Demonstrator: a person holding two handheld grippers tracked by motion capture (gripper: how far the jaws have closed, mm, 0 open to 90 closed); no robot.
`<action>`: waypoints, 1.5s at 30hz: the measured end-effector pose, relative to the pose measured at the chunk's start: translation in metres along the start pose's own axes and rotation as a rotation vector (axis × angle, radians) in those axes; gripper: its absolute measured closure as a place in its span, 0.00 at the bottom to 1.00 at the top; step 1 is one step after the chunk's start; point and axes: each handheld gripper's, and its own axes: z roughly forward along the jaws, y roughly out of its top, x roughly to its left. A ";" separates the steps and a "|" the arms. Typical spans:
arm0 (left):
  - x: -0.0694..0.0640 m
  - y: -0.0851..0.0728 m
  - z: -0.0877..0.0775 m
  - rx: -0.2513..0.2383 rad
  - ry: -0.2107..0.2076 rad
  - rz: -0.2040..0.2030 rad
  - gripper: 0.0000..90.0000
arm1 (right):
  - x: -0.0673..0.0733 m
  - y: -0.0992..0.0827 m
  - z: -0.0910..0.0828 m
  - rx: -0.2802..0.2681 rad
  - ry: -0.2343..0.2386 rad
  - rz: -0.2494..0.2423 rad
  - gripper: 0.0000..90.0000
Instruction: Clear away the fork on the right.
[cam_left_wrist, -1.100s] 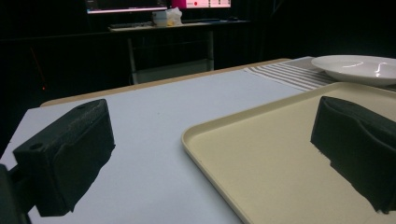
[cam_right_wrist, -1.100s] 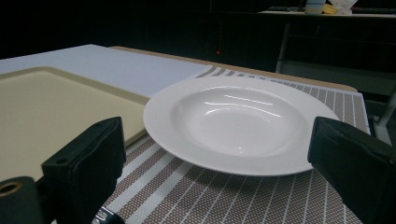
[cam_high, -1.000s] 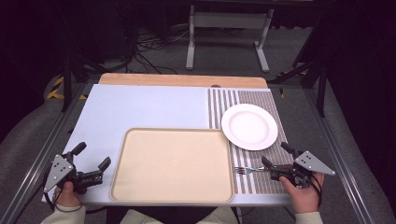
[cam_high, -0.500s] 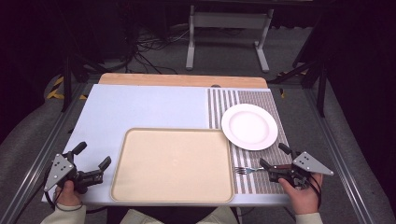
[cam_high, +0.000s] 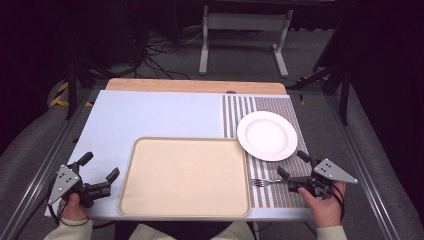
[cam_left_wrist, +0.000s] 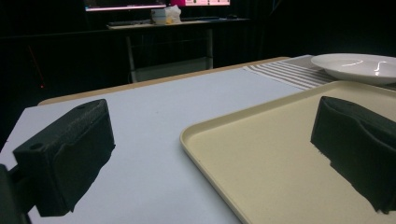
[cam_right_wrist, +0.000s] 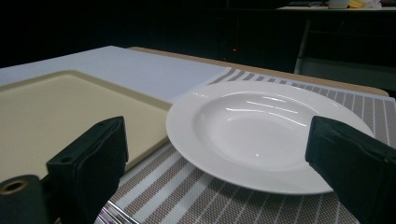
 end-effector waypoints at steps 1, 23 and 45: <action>0.000 0.000 0.000 -0.001 0.002 0.000 0.00 | 0.001 0.002 0.002 -0.002 0.008 0.004 0.07; 0.000 0.000 0.001 0.012 0.001 0.007 0.00 | 0.004 0.037 0.029 0.146 0.122 -0.106 0.03; 0.000 0.000 0.001 0.013 -0.001 0.010 0.00 | 0.004 0.073 0.047 0.545 0.246 -0.388 0.05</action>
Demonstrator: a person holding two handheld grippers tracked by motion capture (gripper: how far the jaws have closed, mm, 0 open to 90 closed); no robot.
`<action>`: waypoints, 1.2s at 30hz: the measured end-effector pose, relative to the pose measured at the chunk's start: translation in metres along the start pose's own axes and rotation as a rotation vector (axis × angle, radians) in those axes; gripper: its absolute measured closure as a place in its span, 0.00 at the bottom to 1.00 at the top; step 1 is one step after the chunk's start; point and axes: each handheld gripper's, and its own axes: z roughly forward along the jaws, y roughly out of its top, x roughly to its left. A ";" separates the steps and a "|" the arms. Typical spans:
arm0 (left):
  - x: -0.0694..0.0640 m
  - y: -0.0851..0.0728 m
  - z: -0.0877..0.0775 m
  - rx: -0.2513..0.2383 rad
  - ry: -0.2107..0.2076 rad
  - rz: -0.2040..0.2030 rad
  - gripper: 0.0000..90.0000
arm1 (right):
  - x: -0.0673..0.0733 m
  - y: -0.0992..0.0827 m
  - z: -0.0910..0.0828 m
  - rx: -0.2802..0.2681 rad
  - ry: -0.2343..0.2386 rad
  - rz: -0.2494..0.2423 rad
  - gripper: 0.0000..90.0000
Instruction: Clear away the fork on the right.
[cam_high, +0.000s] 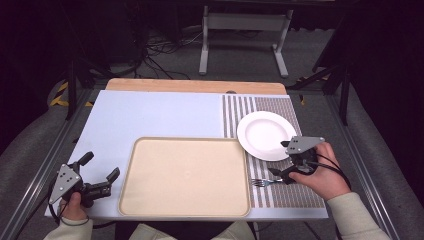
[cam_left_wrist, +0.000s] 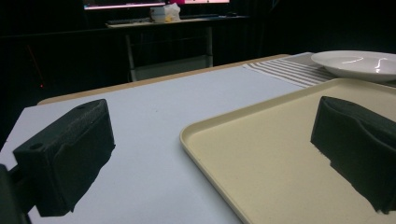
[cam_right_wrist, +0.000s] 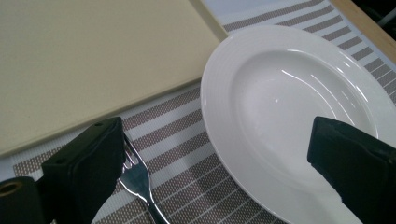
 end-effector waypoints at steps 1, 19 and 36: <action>0.000 0.000 0.000 0.000 0.000 0.000 0.00 | 0.000 0.000 0.000 0.000 0.000 0.000 0.05; 0.000 -0.001 0.001 0.004 -0.010 0.000 0.00 | -0.003 0.013 0.001 0.262 0.043 -0.136 0.13; -0.001 -0.001 0.003 0.013 -0.022 0.000 0.00 | -0.007 0.016 0.006 0.415 0.092 -0.180 0.18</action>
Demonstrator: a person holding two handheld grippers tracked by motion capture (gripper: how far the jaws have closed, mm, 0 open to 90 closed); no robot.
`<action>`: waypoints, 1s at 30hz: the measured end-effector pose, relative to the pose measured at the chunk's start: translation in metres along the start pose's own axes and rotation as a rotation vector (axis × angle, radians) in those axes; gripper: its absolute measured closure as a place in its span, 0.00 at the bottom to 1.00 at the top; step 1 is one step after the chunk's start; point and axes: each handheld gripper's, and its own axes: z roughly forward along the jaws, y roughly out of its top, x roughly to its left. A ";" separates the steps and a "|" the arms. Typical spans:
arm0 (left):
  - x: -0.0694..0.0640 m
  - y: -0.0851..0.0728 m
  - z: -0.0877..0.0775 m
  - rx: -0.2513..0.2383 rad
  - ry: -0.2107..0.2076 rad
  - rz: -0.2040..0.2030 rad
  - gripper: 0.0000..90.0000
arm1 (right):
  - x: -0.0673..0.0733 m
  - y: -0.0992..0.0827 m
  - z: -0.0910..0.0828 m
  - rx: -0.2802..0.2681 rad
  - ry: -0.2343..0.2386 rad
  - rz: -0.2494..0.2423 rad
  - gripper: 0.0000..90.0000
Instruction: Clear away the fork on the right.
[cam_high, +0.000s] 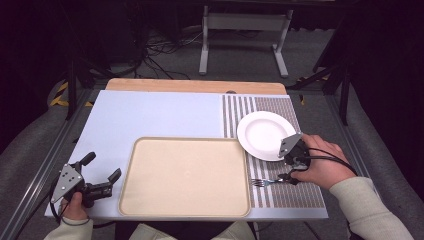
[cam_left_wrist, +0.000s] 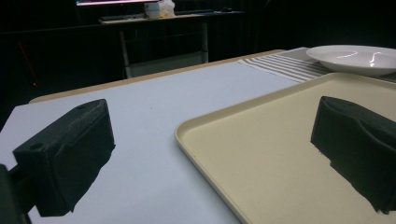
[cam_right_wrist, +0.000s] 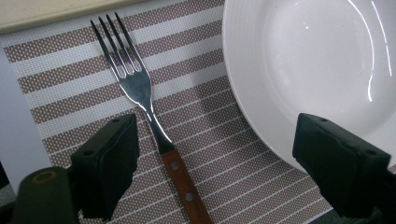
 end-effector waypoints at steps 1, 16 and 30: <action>0.000 0.000 0.000 0.000 0.000 0.000 0.00 | 0.000 0.000 0.000 0.000 0.000 0.000 0.18; 0.000 0.000 0.000 0.004 -0.001 -0.001 0.00 | 0.003 0.004 0.007 0.074 0.082 -0.096 0.31; 0.001 0.000 0.000 0.005 -0.001 -0.001 0.00 | 0.006 -0.003 0.034 0.198 0.154 -0.152 0.43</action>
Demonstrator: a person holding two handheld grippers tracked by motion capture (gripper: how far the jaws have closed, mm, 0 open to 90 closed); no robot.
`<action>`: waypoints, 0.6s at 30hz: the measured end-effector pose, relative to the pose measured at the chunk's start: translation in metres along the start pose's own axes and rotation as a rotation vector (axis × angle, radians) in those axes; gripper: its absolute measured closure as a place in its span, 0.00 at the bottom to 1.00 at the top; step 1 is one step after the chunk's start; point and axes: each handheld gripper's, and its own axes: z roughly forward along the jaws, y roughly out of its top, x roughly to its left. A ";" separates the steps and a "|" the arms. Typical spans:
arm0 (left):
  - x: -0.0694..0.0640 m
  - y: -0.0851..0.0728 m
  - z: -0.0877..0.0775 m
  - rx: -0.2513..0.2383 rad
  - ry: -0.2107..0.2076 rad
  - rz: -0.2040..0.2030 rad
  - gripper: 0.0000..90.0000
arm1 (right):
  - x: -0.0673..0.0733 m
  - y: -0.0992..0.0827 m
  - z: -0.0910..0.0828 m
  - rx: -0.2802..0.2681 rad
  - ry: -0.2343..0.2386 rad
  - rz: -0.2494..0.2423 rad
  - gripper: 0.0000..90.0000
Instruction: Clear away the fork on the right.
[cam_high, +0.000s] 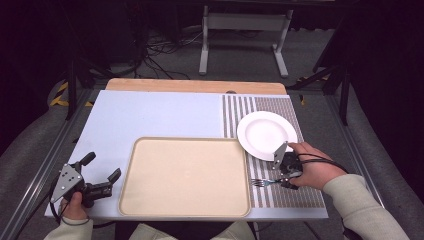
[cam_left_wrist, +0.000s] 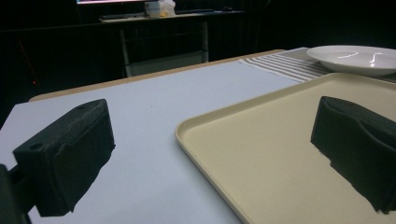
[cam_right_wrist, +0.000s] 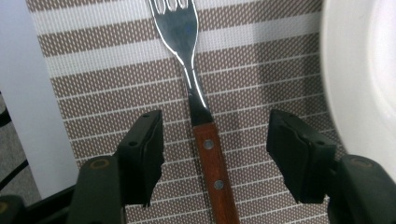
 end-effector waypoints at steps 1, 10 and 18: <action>0.000 0.000 0.000 -0.002 0.001 -0.001 0.00 | 0.000 0.000 0.002 0.011 0.008 -0.011 0.45; 0.000 0.000 0.000 -0.002 -0.002 0.000 0.00 | -0.003 0.004 0.010 0.085 0.036 -0.106 0.66; 0.000 0.000 0.000 -0.001 -0.005 0.001 0.00 | -0.003 0.010 0.014 0.127 0.051 -0.191 0.83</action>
